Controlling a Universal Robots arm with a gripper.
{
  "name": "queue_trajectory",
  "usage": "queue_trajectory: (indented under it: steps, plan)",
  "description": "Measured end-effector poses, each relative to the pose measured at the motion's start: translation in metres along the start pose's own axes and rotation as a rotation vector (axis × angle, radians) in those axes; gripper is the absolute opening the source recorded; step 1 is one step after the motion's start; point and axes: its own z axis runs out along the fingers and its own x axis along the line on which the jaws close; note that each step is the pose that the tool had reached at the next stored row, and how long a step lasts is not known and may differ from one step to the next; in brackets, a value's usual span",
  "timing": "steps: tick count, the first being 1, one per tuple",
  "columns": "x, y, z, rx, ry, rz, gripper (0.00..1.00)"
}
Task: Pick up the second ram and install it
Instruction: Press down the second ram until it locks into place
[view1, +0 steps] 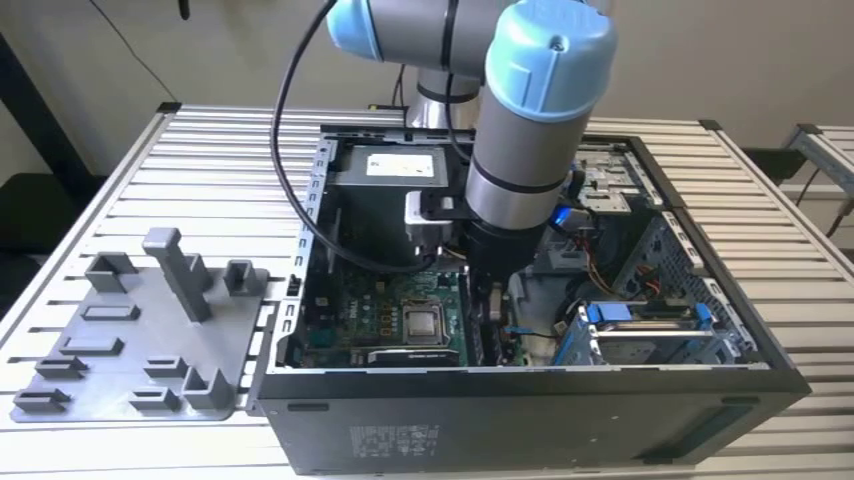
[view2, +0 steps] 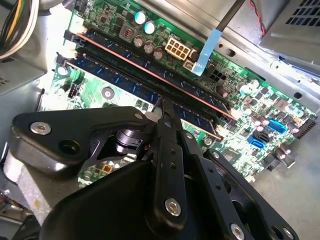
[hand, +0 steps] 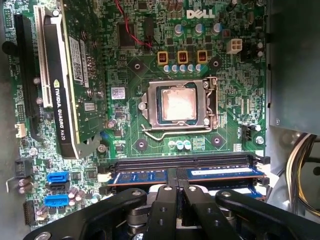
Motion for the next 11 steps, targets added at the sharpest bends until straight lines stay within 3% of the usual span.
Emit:
queue_trajectory:
  steps: [2,4,6,11]
  plan:
    - [0.0001,0.0,0.0037,0.0001,-0.0002,0.0,0.11]
    - [-0.0001,-0.0001,0.0032,0.0002,-0.0001,0.0,0.11]
    - [-0.0008,-0.0001,-0.003,0.0009,-0.0041,0.0,0.11]
    - [-0.0011,0.0,-0.0253,0.0004,-0.0018,0.0,0.11]
